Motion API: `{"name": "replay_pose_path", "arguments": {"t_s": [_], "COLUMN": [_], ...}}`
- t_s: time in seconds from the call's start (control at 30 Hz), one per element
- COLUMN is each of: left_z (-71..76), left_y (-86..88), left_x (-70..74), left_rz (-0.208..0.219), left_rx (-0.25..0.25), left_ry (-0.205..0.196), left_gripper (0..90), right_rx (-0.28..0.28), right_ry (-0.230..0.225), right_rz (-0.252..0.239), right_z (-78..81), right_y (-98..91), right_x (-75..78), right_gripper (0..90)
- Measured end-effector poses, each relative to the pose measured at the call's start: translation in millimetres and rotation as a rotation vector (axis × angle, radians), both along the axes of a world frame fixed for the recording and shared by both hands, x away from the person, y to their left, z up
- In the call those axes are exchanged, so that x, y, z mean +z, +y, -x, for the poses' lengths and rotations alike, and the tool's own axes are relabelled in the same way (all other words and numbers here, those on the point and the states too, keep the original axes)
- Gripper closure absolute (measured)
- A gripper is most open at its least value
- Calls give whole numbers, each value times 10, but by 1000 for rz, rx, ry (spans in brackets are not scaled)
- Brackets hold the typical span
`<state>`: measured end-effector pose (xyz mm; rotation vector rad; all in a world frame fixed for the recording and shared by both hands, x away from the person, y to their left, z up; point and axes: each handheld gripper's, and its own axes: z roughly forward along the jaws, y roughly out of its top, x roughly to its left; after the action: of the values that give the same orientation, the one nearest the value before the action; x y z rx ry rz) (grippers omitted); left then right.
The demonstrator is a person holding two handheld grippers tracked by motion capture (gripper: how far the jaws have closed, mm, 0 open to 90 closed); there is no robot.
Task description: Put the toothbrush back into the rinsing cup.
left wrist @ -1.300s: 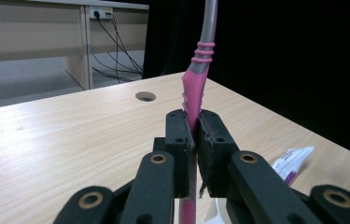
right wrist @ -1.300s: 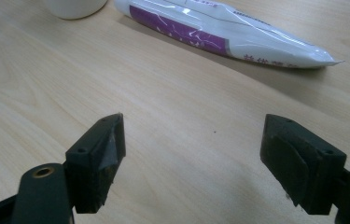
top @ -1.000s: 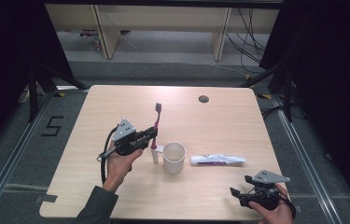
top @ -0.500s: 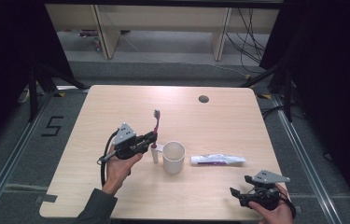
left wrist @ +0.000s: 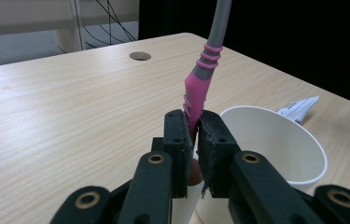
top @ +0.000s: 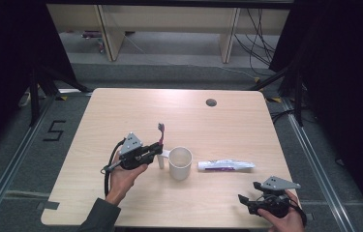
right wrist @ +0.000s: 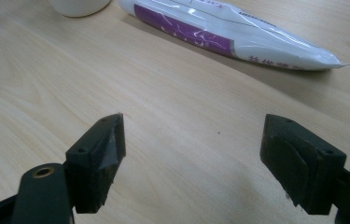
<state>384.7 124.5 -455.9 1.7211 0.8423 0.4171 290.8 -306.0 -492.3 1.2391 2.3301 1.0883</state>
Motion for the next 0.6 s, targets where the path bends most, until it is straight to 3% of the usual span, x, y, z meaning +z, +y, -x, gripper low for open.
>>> {"name": "replay_pose_path", "arguments": {"t_s": [0.07,0.1,0.33,0.6], "left_z": [-1,1,-4,-1], "left_y": [3,1,-4,-1], "left_x": [-4,-7,-44,-45], "left_rz": [1,0,-14,-8], "left_rx": [-6,-4,-11,-18], "left_ry": [3,4,15,27], "left_gripper": [813,812,796,742], "right_rx": [0,-18,-7,-2], "right_ry": [-6,15,-2,11], "right_rz": [-5,-17,-6,-11], "right_z": [0,25,22,26], "right_y": [2,21,10,15], "right_x": [-2,7,12,13], "right_gripper": [230,230,230,230]}}
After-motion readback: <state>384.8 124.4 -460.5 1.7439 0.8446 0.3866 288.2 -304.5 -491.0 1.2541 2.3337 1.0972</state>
